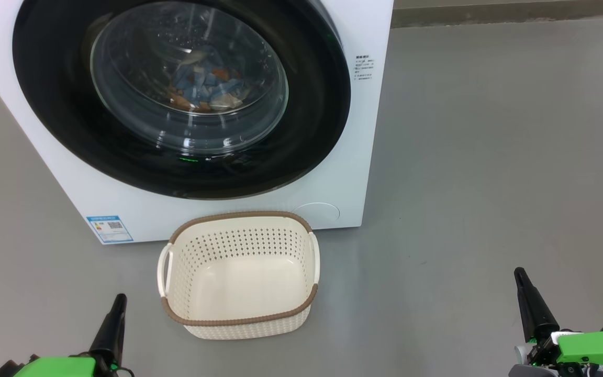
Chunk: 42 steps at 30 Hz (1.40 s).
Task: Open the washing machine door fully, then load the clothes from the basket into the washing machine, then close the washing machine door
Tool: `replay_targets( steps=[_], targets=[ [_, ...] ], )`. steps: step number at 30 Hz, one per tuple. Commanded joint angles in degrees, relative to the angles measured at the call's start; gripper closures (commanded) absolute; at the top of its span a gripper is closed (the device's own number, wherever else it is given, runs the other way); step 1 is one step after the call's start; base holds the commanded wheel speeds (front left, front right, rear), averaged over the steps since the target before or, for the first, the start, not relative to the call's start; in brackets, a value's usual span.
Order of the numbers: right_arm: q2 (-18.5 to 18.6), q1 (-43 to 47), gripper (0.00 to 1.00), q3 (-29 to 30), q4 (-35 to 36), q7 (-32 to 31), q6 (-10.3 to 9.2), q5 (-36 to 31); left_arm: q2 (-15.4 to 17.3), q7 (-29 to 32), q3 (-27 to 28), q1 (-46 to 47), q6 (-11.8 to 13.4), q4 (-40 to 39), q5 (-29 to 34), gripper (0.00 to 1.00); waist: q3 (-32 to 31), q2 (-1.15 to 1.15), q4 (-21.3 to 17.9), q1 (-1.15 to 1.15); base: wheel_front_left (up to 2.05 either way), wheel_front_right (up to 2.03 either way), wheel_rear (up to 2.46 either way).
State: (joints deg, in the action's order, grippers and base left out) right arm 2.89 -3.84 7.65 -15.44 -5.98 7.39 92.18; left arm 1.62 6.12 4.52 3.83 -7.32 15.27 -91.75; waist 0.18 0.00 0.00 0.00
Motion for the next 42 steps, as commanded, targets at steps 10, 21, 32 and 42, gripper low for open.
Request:
replay_targets(
  steps=[10, 21, 32, 42],
  targets=[
    [0.1, -2.3, 1.0, -1.2, 1.4, -0.4, 0.1, 0.0, 1.3, 0.3, 2.0, 2.4, -0.2, -1.2, -0.4, 1.0, 0.0, 0.0, 0.0, 0.0, 0.0, 0.0, 0.0],
    [0.1, -2.3, 1.0, -1.2, 1.4, -0.5, 0.1, 0.0, 1.3, 0.3, 2.0, 2.4, -0.2, -1.2, -0.4, 1.0, 0.0, 0.0, 0.0, 0.0, 0.0, 0.0, 0.0],
    [0.1, -2.3, 1.0, -1.2, 1.4, -0.5, 0.1, 0.0, 1.3, 0.3, 2.0, 2.4, -0.2, -1.2, -0.4, 1.0, 0.0, 0.0, 0.0, 0.0, 0.0, 0.0, 0.0],
    [0.0, -2.3, 1.0, -1.2, 1.4, -0.5, 0.1, 0.0, 1.3, 0.3, 2.0, 2.4, -0.2, -1.2, -0.4, 1.0, 0.0, 0.0, 0.0, 0.0, 0.0, 0.0, 0.0]
  ],
)
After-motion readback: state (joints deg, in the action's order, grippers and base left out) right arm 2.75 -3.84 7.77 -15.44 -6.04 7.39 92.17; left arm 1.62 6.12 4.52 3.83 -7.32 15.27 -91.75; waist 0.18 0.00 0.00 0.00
